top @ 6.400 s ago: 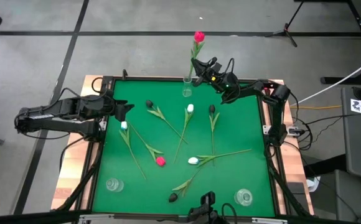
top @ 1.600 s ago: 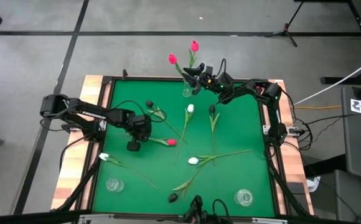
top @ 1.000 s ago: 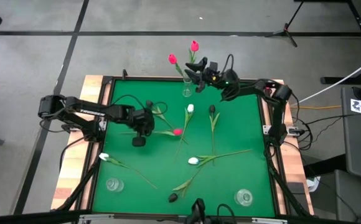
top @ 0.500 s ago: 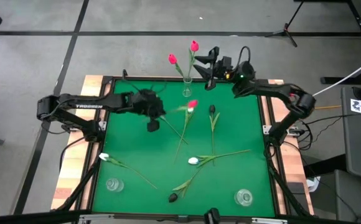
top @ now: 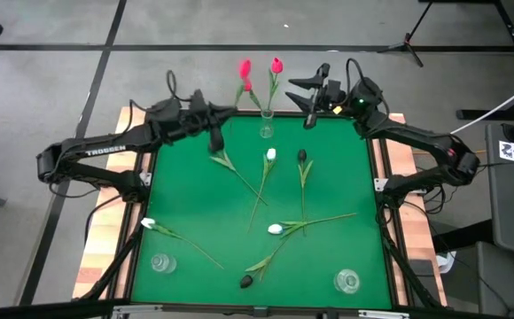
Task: Sort flowers into vase by color
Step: Put the red tulip into the top transparent vase
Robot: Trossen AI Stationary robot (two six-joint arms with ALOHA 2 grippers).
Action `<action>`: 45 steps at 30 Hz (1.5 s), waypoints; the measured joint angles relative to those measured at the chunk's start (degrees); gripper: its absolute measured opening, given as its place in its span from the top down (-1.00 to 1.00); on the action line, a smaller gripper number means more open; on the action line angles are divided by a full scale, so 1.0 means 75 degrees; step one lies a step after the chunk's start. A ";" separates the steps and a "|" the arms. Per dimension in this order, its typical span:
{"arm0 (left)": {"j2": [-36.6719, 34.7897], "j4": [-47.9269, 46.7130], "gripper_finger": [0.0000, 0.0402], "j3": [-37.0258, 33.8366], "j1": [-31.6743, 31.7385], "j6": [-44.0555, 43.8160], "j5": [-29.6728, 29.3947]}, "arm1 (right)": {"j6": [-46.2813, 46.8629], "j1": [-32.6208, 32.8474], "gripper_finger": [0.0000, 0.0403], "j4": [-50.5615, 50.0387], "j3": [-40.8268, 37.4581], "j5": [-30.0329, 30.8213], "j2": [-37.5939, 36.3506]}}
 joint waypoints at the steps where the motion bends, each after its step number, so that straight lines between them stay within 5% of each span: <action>1: 0.0003 0.0057 0.94 0.0000 0.0019 -0.0091 -0.0001 | 0.0000 0.0062 0.14 -0.0154 0.0000 0.0107 0.0013; 13: 0.0437 0.0778 0.93 -0.0009 -0.0119 -0.0182 0.0025 | -0.1223 0.1636 0.14 -0.0523 -0.0006 0.1576 0.0763; 45: 0.1795 0.3208 0.93 -0.0009 -0.0458 -0.0518 0.0309 | -0.0796 0.2259 0.14 -0.0122 0.0003 0.2135 0.1054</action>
